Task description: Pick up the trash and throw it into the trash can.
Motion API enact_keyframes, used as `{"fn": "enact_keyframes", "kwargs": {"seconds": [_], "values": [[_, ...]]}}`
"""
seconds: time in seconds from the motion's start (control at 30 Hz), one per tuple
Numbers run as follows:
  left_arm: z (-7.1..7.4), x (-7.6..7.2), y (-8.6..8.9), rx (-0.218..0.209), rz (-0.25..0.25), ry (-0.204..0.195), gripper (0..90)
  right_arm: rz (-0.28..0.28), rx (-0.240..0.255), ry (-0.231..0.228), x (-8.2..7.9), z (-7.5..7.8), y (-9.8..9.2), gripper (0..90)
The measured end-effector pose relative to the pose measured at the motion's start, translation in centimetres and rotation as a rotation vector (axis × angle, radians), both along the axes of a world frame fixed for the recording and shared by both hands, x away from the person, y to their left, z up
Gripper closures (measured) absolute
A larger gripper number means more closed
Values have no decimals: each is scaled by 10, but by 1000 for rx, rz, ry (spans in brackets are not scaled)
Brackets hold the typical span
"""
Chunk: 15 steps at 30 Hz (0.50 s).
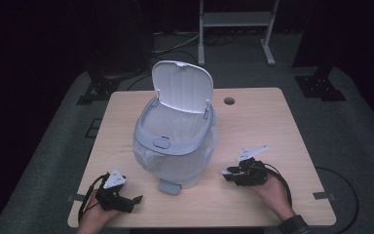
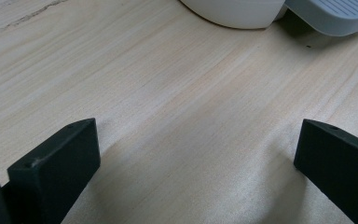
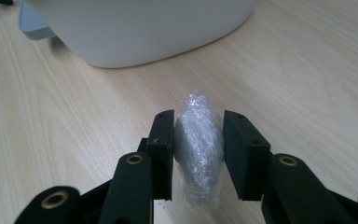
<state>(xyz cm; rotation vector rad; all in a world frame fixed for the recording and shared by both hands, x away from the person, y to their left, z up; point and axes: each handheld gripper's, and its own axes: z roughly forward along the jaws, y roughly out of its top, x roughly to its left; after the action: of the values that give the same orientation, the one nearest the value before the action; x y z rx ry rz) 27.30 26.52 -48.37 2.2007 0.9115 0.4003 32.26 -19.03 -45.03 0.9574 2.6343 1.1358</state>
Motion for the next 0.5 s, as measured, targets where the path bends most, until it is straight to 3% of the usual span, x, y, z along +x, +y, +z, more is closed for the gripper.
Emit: {"fn": "enact_keyframes", "kwargs": {"seconds": [0.5], "values": [[0, 0, 0, 0, -1, 0, 0, -15, 53, -36, -3, 22, -16, 648]]}}
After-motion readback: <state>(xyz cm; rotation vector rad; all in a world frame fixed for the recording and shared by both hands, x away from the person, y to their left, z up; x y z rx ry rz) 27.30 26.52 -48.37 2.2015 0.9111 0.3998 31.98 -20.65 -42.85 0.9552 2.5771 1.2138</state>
